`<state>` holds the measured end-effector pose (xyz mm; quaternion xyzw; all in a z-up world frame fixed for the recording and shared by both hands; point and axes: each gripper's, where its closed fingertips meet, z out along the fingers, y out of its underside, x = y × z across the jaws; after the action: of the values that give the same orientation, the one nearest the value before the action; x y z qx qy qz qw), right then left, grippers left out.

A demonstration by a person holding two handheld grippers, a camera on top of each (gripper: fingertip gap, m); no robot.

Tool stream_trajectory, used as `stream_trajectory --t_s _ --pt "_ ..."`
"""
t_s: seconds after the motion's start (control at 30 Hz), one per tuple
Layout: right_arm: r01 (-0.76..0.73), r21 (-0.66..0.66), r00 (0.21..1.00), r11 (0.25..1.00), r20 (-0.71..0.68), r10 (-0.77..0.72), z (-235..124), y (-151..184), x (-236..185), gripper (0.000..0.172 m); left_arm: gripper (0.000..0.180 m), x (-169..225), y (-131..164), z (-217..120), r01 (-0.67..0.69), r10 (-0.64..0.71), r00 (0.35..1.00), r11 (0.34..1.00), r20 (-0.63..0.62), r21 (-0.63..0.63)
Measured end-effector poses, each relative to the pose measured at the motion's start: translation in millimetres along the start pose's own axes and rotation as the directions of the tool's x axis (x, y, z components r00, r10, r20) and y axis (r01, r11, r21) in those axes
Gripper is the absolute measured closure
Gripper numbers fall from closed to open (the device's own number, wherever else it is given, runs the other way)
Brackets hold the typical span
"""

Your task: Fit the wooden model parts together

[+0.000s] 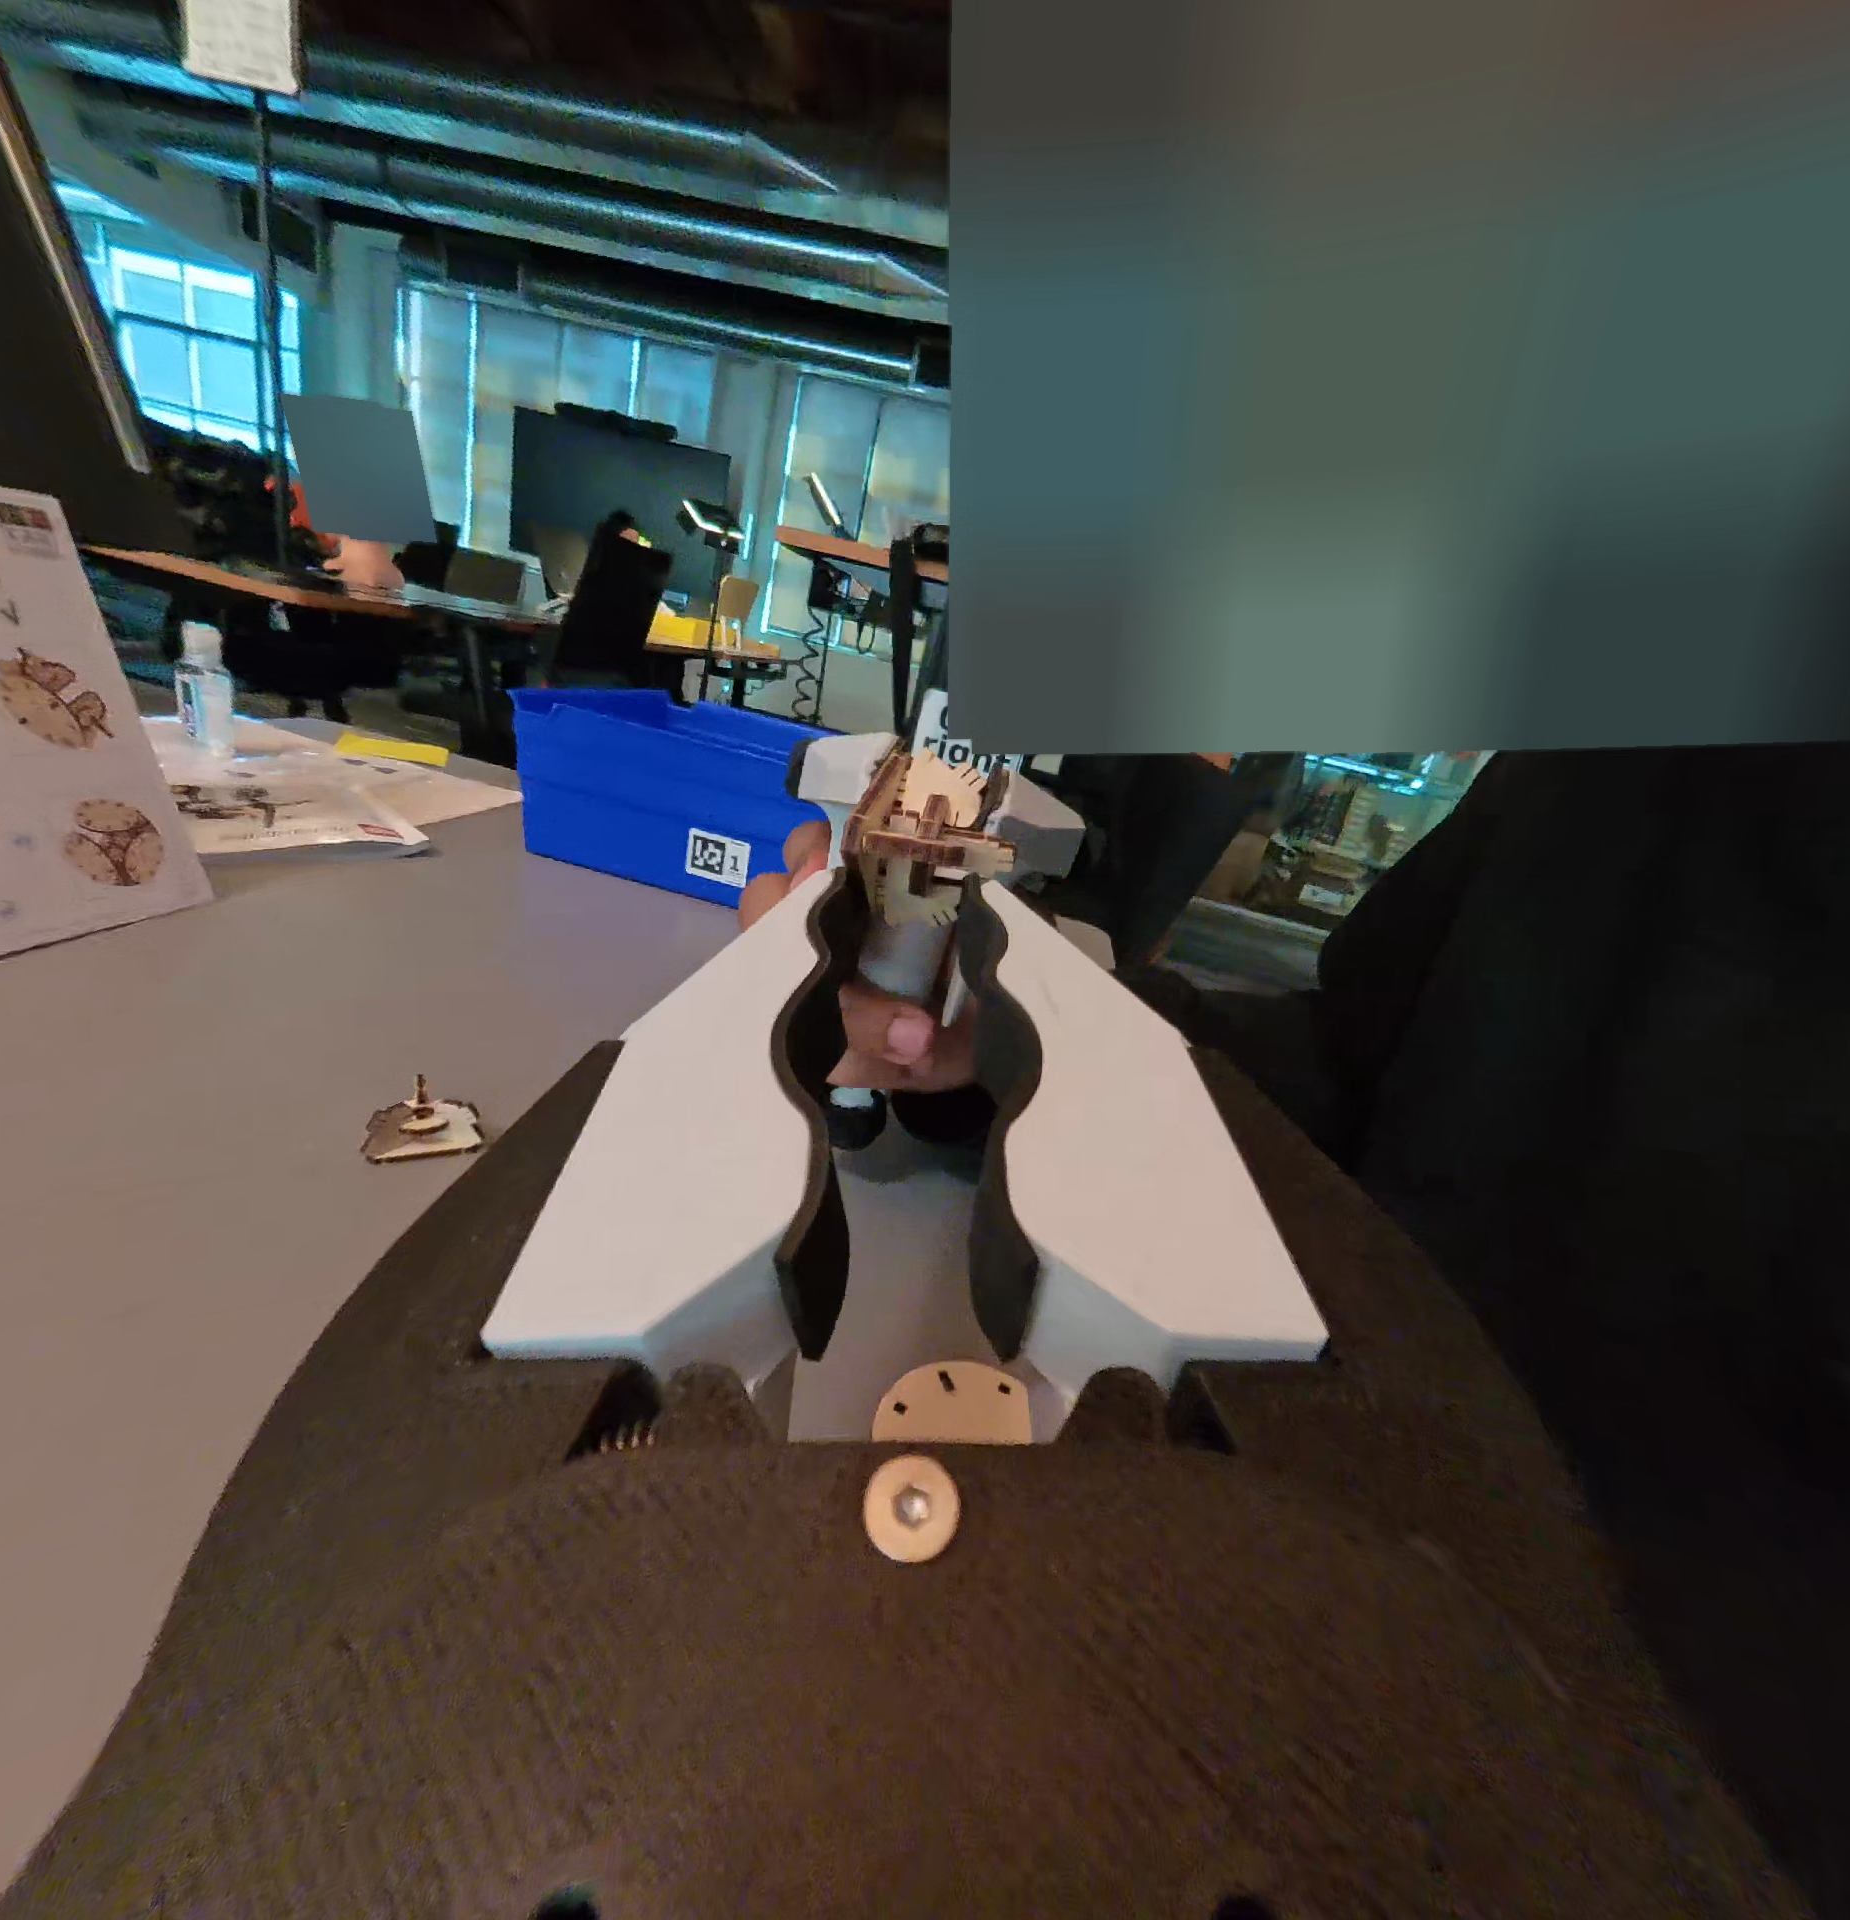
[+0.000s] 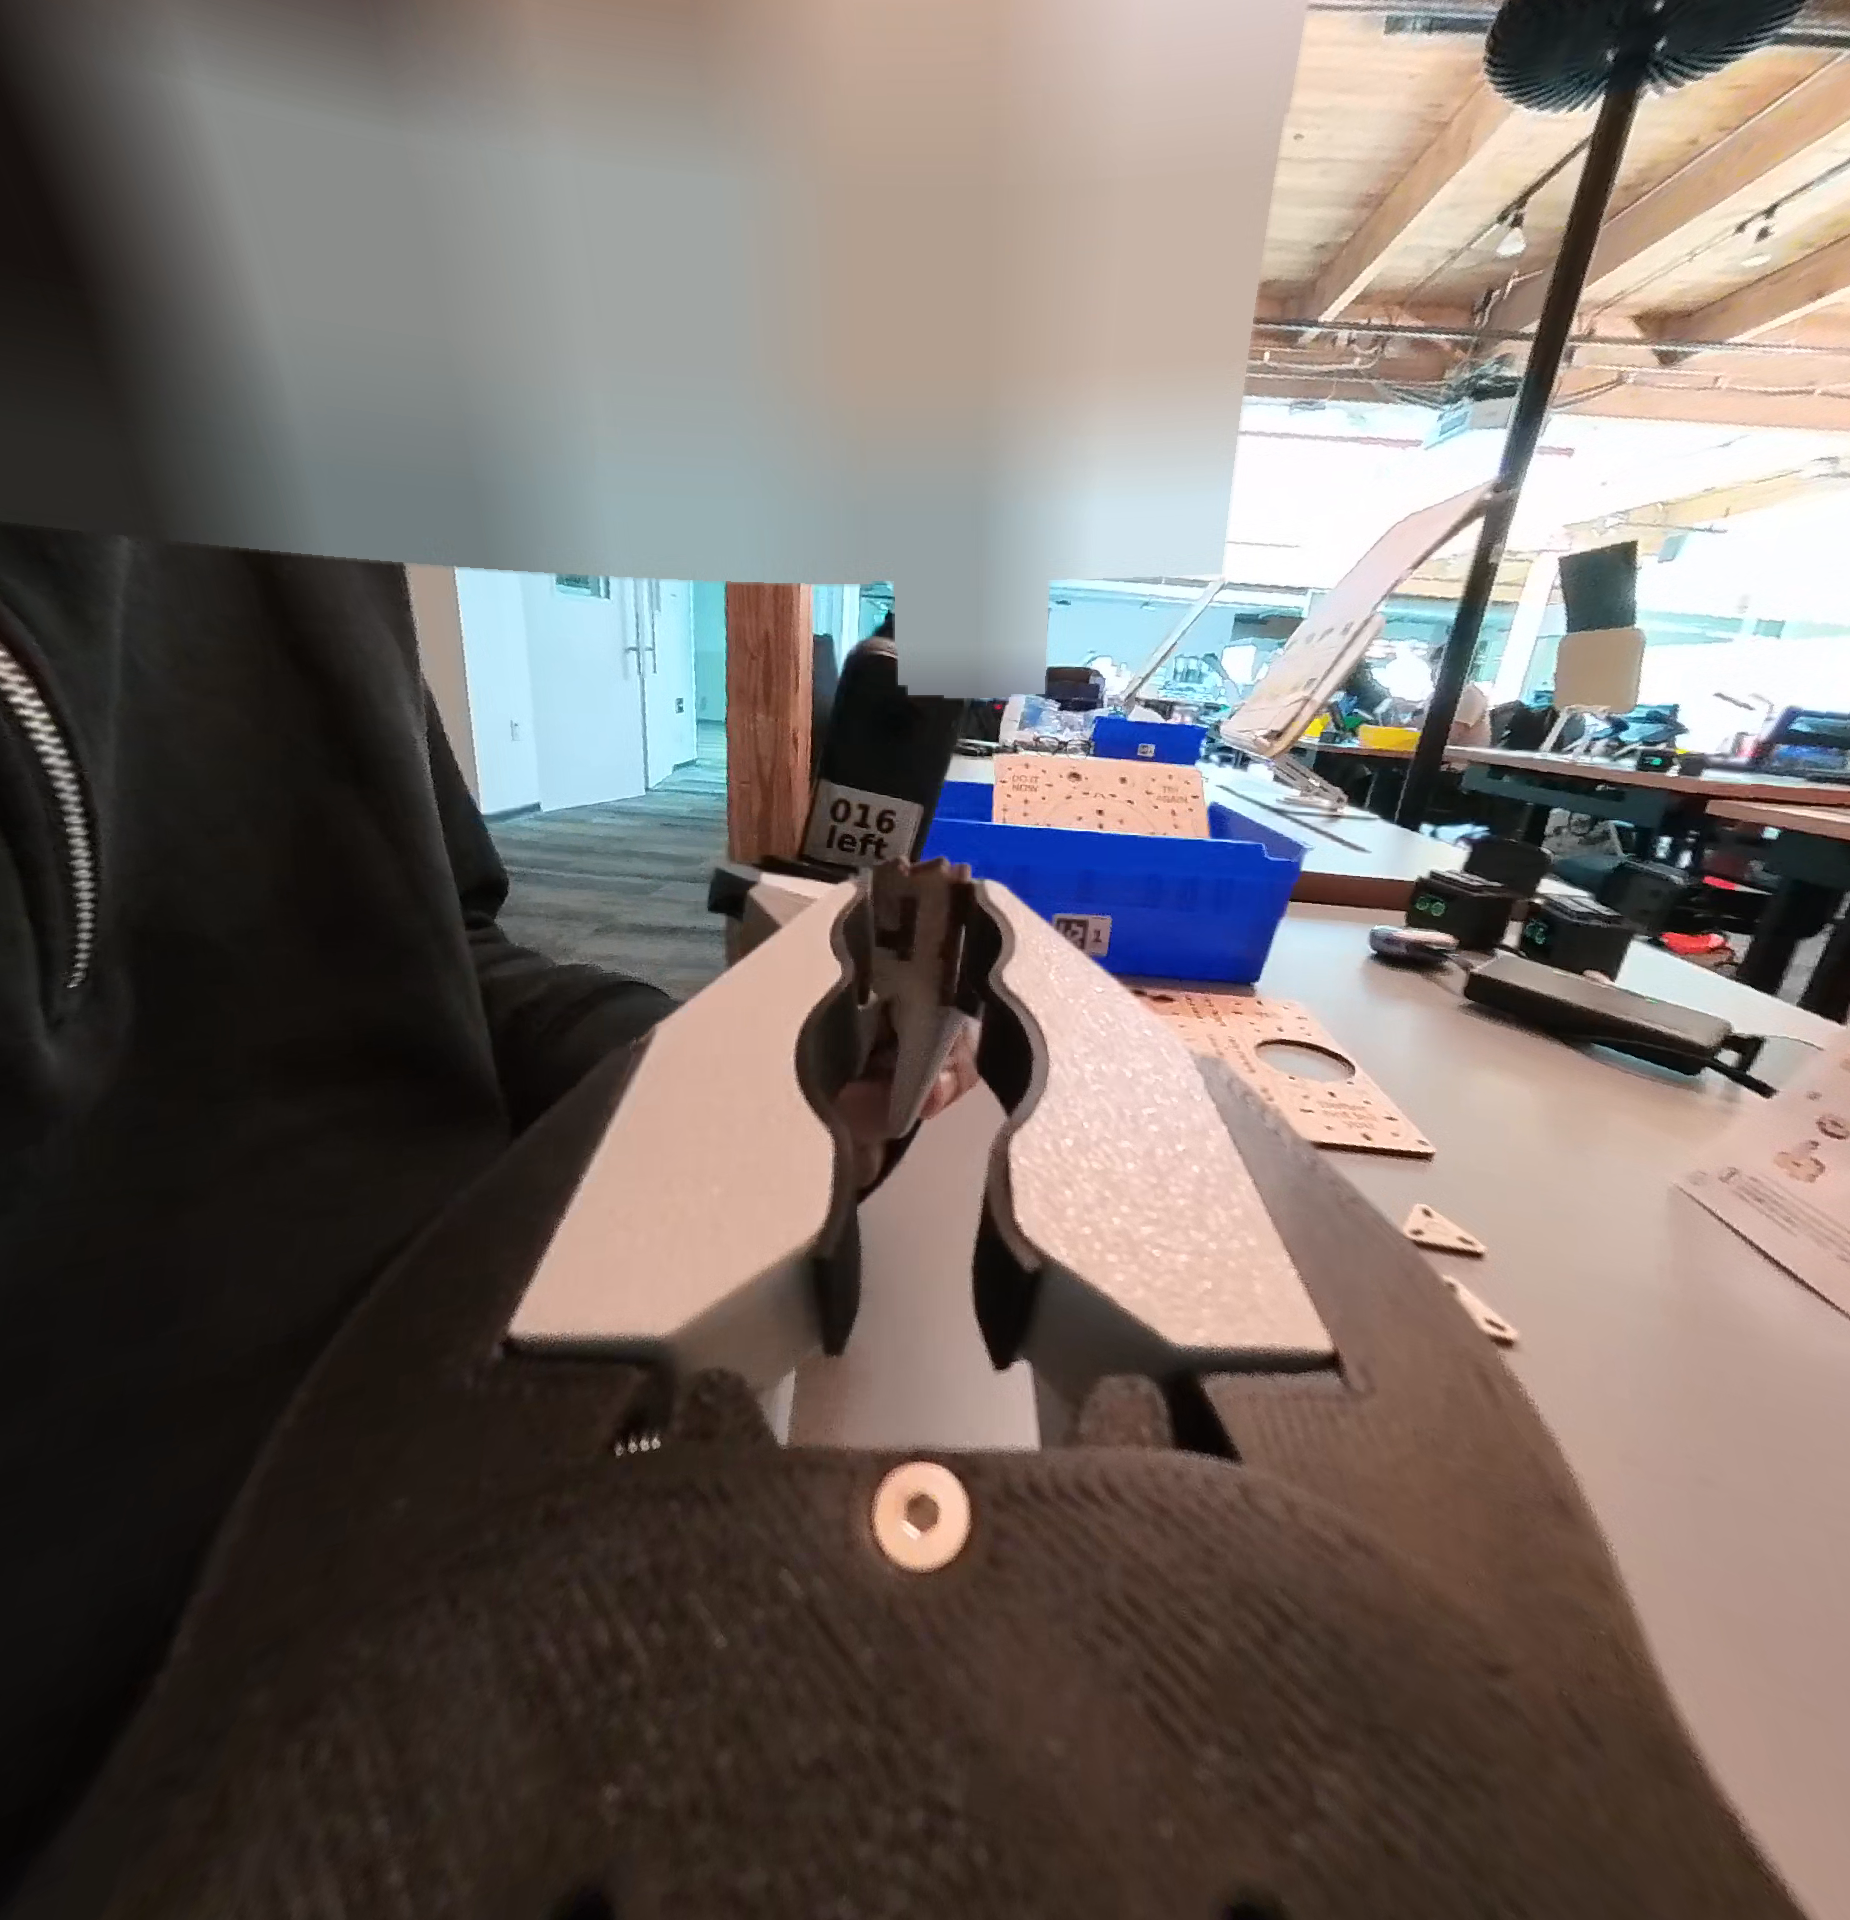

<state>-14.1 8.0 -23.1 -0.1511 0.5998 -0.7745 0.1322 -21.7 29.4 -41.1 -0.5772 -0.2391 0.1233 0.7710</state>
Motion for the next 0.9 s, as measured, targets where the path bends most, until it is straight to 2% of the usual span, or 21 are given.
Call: stream_trajectory --t_s 0.23,0.43,0.7,0.9 --pt "-0.029 0.002 1.0 1.0 0.009 0.029 -2 0 1 0.156 0.162 -1 1 1 0.008 -0.008 1.0 1.0 -0.004 -0.002" --pt "0.047 0.013 0.999 0.999 -0.027 -0.046 -1 -2 -1 0.155 0.163 1 2 2 -0.001 0.001 1.0 1.0 -0.008 -0.011" --pt "0.048 0.017 0.999 0.999 -0.005 -0.048 -1 -2 -4 0.155 0.162 4 3 3 -0.001 0.001 1.0 1.0 -0.023 -0.006" --pt "0.069 0.044 0.996 0.997 -0.062 -0.066 -6 -7 5 0.156 0.127 -3 5 5 0.093 -0.093 0.995 0.996 -0.026 -0.009"
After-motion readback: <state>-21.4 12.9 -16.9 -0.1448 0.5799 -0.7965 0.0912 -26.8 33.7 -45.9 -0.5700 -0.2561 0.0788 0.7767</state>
